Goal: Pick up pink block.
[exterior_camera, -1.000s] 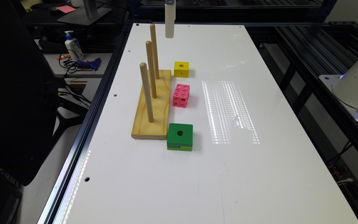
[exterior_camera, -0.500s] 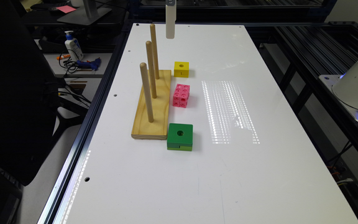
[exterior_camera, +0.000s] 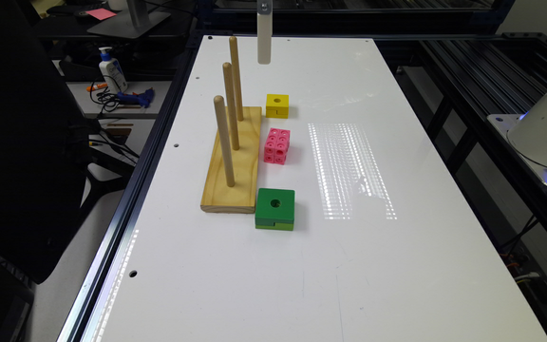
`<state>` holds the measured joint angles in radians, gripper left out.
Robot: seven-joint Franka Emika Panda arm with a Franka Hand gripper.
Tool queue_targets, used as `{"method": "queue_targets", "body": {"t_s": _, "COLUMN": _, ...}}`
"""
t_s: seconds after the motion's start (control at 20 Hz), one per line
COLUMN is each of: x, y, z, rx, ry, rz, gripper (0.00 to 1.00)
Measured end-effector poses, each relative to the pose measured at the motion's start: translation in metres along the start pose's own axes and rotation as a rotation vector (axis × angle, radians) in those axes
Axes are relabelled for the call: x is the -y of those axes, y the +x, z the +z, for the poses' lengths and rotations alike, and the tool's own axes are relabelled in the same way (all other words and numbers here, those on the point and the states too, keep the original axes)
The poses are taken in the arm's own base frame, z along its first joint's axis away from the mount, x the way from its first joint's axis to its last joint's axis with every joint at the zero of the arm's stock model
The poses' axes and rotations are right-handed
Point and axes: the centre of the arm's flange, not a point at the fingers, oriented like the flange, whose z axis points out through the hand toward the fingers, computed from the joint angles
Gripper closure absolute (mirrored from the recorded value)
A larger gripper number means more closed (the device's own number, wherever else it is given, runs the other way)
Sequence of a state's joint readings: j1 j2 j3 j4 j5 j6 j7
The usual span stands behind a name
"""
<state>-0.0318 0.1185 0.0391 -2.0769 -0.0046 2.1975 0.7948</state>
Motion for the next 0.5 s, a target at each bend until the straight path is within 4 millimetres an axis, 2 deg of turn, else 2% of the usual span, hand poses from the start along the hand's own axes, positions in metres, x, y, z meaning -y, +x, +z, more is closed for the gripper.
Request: {"method": "queue_targets", "body": {"t_s": 0.5, "x": -0.019, "y": -0.021, "z": -0.004, "rx": 0.005, "ry": -0.01, "rz": -0.003, "gripper": 0.0}}
